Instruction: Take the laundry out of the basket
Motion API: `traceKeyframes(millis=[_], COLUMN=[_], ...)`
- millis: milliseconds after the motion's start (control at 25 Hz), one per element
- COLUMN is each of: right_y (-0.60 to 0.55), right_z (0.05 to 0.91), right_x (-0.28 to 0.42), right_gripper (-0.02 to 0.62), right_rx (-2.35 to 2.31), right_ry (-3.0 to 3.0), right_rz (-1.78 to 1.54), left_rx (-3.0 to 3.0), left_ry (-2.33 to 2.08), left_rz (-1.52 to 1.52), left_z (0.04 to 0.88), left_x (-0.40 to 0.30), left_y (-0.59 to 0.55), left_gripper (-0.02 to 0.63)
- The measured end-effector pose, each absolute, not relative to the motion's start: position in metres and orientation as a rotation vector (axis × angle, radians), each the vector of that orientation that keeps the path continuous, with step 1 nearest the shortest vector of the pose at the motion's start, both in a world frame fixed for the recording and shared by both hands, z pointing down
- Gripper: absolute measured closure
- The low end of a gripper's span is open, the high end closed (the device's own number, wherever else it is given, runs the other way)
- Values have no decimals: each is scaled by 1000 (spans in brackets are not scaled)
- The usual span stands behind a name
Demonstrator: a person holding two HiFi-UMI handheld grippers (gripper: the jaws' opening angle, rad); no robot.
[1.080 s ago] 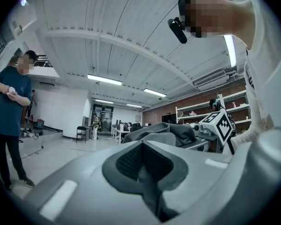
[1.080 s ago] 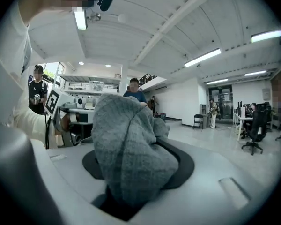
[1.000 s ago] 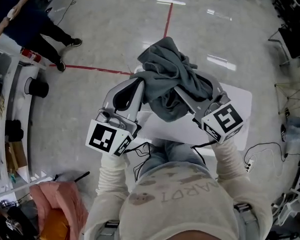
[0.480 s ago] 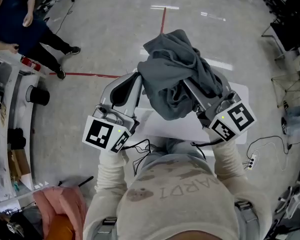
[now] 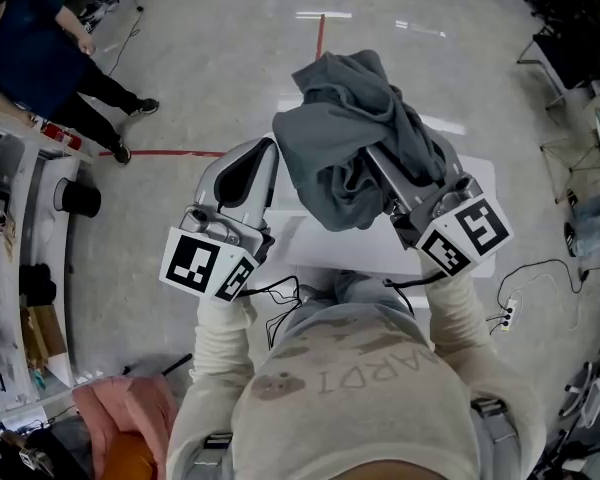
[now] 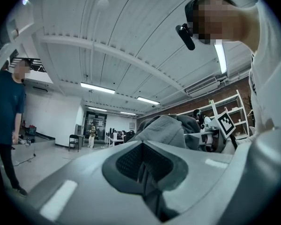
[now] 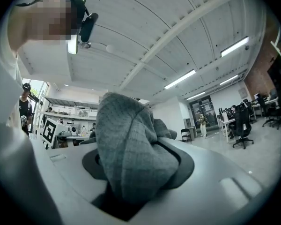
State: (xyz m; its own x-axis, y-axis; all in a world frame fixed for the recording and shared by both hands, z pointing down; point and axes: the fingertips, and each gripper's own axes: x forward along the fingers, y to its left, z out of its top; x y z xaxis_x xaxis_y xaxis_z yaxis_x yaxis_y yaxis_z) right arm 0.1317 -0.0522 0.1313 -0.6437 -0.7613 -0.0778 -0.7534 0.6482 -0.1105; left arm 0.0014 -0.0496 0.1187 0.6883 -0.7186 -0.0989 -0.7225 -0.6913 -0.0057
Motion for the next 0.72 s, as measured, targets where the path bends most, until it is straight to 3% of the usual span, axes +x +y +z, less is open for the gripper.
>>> traceKeyframes(millis=[720], right_y=[-32], right_z=[114], right_x=[145], right_gripper=[377], right_rx=[-1265], right_ry=[2705], right_rz=[-34], left_rx=[-2840], left_ry=[1168], left_rz=[156], left_z=[110], left_x=[23], left_y=[-29], left_gripper=[606])
